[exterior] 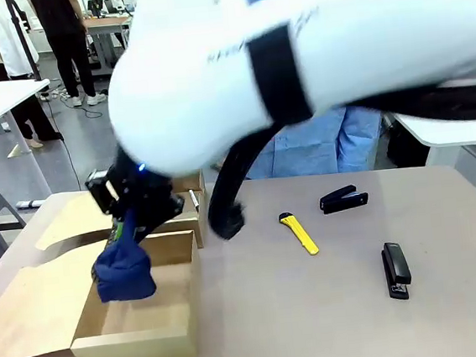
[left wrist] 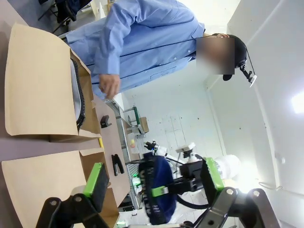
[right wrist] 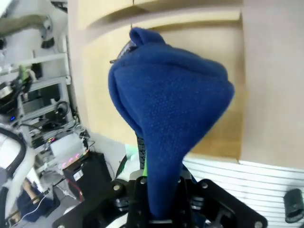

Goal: Place items inside the box.
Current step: Pick up a Pencil pouch or Stapler and place it inside the Mailer Box closest to the robot.

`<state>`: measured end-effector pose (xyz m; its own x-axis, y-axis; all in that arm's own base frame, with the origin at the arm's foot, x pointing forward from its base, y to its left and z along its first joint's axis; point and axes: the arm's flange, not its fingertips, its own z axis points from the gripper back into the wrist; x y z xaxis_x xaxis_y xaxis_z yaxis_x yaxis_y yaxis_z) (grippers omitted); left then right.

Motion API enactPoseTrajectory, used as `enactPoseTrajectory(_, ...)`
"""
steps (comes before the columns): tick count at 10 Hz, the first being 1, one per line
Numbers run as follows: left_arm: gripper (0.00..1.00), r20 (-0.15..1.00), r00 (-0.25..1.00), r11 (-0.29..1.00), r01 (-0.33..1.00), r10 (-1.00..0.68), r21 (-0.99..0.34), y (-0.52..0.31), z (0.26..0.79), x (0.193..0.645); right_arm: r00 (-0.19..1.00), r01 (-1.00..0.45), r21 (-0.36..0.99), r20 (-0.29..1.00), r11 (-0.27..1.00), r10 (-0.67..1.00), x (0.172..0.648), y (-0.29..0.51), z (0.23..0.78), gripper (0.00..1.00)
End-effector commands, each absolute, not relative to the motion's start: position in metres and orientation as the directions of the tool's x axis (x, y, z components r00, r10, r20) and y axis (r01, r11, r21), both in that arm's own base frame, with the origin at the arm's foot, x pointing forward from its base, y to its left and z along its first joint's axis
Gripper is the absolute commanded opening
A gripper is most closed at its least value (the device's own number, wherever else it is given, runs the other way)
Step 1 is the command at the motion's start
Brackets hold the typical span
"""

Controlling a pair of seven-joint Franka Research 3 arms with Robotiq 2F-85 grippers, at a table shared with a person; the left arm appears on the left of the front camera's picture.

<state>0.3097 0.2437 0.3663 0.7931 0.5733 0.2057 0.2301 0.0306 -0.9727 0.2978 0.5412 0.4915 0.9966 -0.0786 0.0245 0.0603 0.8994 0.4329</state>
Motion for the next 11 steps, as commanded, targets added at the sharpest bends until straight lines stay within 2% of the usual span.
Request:
enactPoseTrajectory(1, 1.0, 0.218, 0.792, 0.025, 0.248, 0.57, -0.968, 0.243, 0.368, 0.309, 0.994, 0.095, 0.355, 0.012, 0.93, -0.106, 0.312, 0.593, 0.471, 0.11)
enactPoseTrajectory(2, 1.0, 0.218, 0.792, 0.025, 0.248, 0.57, -0.968, 0.243, 0.368, 0.309, 0.997, 0.06, 0.433, 0.024, 0.899, -0.079, 0.298, 0.541, 0.492, 0.11)
enactPoseTrajectory(4, 1.0, 0.218, 0.792, 0.025, 0.248, 0.57, -0.968, 0.243, 0.368, 0.309, 0.997, 0.06, 0.433, 0.024, 0.899, -0.079, 0.298, 0.541, 0.492, 0.11)
enactPoseTrajectory(5, 1.0, 0.218, 0.792, 0.025, 0.248, 0.57, -0.968, 0.243, 0.368, 0.309, 0.996, 0.072, 0.403, 0.017, 0.913, -0.086, 0.304, 0.56, 0.466, 0.11)
enactPoseTrajectory(7, 1.0, 0.218, 0.792, 0.025, 0.248, 0.57, -0.968, 0.243, 0.368, 0.309, 0.999, 0.019, 0.468, 0.027, 0.883, -0.036, 0.309, 0.567, 0.449, 0.11)
enactPoseTrajectory(9, 1.0, 0.218, 0.792, 0.025, 0.248, 0.57, -0.968, 0.243, 0.368, 0.309, 0.999, -0.041, 0.48, 0.039, 0.876, 0.025, 0.321, 0.577, 0.431, 0.11)
enactPoseTrajectory(11, 1.0, 0.218, 0.792, 0.025, 0.248, 0.57, -0.968, 0.243, 0.368, 0.309, 0.999, -0.032, 0.464, 0.038, 0.885, 0.016, 0.333, 0.585, 0.404, 0.11)
